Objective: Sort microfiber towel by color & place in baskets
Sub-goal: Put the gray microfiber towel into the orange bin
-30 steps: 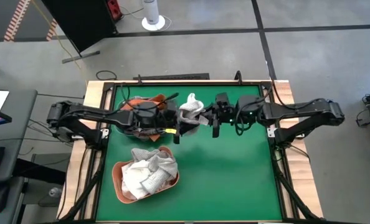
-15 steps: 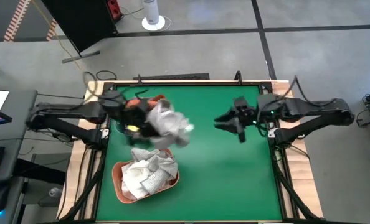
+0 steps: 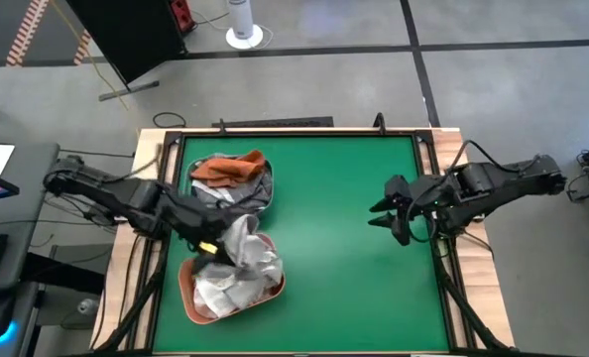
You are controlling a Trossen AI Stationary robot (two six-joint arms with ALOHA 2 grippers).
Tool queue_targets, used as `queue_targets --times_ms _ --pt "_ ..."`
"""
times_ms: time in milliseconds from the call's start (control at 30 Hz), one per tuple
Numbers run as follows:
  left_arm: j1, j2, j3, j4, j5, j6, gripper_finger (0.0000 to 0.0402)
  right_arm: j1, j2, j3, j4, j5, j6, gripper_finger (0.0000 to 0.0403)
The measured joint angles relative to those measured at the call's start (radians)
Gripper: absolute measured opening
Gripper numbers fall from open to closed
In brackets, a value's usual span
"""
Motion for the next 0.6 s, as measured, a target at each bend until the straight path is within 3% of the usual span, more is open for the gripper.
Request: queue_targets --times_ms 233,600 --pt "-0.132 0.137 0.0 -0.21 -0.159 -0.105 0.001 -0.015 -0.016 -0.046 -0.09 0.052 0.101 0.0199" --pt "-0.186 0.377 0.0 -0.215 -0.222 -0.108 0.001 -0.019 0.024 -0.045 -0.112 0.042 0.149 0.0198"
